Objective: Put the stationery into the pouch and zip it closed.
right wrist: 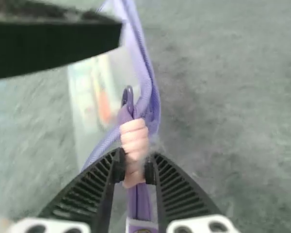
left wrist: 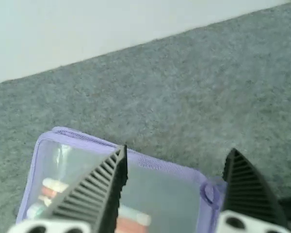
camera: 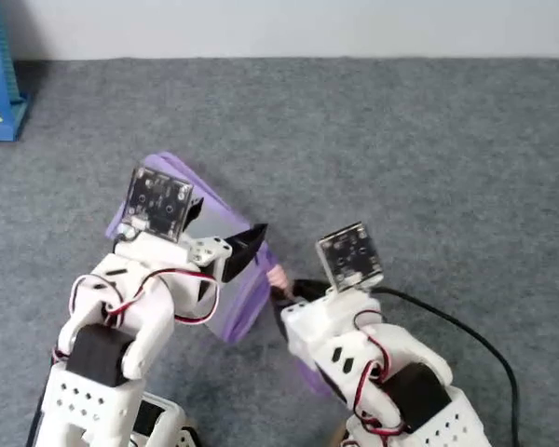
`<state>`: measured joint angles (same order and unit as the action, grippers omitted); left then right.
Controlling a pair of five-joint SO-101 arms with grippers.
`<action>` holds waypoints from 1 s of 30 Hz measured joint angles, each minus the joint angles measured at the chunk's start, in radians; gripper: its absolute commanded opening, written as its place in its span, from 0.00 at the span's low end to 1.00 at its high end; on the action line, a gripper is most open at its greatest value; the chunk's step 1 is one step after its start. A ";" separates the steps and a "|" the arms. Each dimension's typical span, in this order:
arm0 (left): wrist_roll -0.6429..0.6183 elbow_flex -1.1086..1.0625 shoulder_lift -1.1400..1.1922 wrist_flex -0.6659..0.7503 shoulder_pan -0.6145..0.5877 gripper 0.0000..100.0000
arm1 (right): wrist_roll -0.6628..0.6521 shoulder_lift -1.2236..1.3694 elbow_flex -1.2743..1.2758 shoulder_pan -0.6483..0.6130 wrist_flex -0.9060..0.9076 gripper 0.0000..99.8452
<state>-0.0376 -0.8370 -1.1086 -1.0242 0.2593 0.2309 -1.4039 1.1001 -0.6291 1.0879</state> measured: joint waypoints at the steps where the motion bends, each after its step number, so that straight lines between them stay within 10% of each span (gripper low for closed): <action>1: 0.000 0.012 0.000 -0.015 0.000 0.31 | 0.000 0.000 0.000 0.026 -0.012 0.01; 14: 0.049 0.029 -0.327 -0.253 -0.002 0.30 | -0.057 -0.002 -0.037 0.075 -0.279 0.01; 30: 0.051 -0.068 -0.574 -0.370 -0.239 0.30 | -0.038 0.141 0.014 0.195 -0.005 0.01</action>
<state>0.0130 -0.9045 -1.6824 -1.3940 0.0199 0.1926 -1.2628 1.1139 -0.4342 1.0833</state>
